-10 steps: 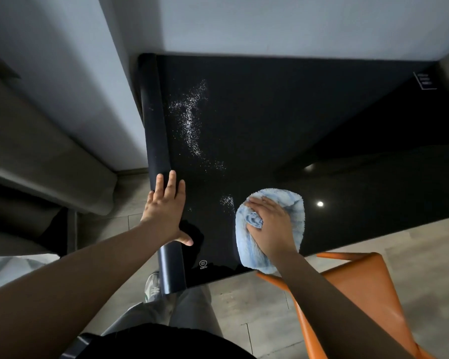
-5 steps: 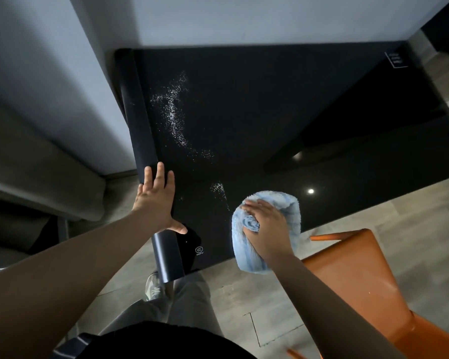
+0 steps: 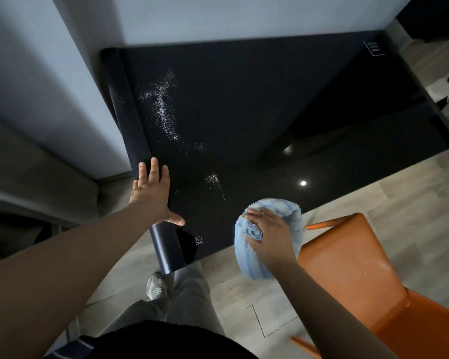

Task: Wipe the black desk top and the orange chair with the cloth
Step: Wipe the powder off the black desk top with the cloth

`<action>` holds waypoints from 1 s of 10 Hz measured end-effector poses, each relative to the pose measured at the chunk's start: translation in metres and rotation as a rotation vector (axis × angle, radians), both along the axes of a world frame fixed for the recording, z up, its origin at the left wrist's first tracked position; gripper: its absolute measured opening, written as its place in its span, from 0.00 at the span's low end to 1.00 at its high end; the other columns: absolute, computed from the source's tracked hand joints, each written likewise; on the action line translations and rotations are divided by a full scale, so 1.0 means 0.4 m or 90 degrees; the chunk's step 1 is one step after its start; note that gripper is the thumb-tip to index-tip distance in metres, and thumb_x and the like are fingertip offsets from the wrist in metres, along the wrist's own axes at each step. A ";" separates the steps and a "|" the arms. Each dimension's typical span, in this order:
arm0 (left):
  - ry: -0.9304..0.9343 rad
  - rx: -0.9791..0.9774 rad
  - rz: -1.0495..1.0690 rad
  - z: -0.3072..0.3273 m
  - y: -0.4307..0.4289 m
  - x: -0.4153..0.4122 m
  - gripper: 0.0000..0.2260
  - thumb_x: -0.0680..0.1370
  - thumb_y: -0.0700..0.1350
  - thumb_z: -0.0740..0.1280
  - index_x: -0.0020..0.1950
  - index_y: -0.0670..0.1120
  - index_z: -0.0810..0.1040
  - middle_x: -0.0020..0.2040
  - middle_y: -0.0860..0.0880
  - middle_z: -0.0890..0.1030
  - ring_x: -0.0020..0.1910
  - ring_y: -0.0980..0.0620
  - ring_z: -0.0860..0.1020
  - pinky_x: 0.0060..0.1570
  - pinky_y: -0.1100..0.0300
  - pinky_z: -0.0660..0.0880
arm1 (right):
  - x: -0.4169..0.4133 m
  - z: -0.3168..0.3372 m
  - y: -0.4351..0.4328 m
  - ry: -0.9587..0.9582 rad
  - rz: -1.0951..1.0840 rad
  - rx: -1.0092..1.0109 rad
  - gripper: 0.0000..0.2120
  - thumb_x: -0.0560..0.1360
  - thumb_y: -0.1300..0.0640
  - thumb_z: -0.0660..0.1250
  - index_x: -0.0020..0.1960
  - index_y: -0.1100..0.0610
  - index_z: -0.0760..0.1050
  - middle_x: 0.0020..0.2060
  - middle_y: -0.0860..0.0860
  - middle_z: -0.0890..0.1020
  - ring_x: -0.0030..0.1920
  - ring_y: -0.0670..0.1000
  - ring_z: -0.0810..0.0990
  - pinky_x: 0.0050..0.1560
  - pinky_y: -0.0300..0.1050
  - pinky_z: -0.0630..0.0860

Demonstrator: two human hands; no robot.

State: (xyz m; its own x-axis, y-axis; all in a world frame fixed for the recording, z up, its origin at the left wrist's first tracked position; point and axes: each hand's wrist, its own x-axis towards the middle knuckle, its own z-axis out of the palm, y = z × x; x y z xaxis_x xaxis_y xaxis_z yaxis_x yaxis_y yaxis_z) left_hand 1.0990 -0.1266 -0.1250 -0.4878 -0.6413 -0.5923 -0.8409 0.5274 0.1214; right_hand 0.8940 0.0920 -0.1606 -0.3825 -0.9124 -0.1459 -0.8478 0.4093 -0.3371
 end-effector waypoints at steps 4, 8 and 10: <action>0.009 -0.012 -0.008 -0.002 -0.001 0.001 0.66 0.58 0.68 0.76 0.78 0.42 0.37 0.77 0.40 0.33 0.75 0.35 0.36 0.74 0.43 0.52 | 0.071 0.057 0.138 -0.105 -0.142 0.177 0.18 0.76 0.50 0.68 0.65 0.50 0.74 0.60 0.47 0.78 0.62 0.50 0.75 0.64 0.45 0.70; 0.004 -0.010 -0.008 0.010 -0.004 0.002 0.64 0.60 0.68 0.75 0.78 0.43 0.37 0.77 0.41 0.34 0.76 0.36 0.37 0.74 0.43 0.54 | 0.052 0.138 0.113 -0.013 -0.185 0.291 0.20 0.79 0.57 0.64 0.70 0.56 0.69 0.64 0.51 0.74 0.66 0.50 0.72 0.57 0.26 0.62; 0.050 -0.002 0.022 0.043 -0.045 0.018 0.57 0.65 0.66 0.74 0.79 0.43 0.44 0.79 0.42 0.42 0.77 0.38 0.44 0.74 0.44 0.58 | 0.030 0.285 -0.066 -0.049 -0.182 0.053 0.17 0.76 0.55 0.68 0.64 0.52 0.76 0.58 0.48 0.79 0.60 0.50 0.76 0.60 0.42 0.71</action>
